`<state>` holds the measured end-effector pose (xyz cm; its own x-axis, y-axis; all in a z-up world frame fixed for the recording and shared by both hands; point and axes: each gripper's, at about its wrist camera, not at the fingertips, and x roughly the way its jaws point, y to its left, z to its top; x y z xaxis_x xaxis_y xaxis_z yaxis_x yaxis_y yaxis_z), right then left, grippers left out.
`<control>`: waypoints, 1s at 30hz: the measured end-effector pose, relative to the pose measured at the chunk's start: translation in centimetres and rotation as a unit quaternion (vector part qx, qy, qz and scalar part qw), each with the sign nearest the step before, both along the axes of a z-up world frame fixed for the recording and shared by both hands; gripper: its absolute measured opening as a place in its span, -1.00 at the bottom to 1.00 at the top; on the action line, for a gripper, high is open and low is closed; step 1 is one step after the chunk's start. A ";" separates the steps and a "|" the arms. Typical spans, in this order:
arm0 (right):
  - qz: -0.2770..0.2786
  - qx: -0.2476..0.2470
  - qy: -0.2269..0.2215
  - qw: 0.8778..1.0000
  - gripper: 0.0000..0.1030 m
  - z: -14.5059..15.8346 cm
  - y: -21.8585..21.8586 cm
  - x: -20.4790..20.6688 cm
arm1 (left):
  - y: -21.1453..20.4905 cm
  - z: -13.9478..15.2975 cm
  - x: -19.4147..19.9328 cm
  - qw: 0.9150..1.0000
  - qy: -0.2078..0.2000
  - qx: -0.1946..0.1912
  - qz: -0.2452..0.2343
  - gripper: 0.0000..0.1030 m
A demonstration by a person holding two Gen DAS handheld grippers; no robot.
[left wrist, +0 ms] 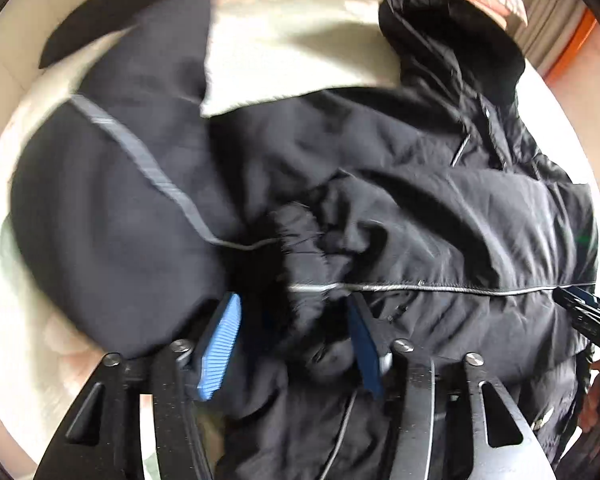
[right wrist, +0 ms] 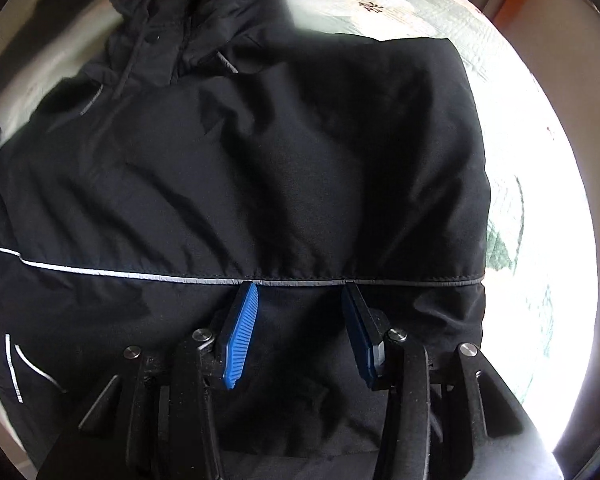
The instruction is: Fold large clothes
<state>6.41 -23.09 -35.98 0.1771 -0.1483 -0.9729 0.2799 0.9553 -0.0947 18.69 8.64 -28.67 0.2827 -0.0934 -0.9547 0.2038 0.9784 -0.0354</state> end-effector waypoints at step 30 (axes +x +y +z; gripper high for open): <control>0.062 0.056 -0.012 0.996 0.47 -1.4 8.9 6.2 | -5.7 -2.8 -0.2 0.995 0.031 -0.084 -0.049 0.15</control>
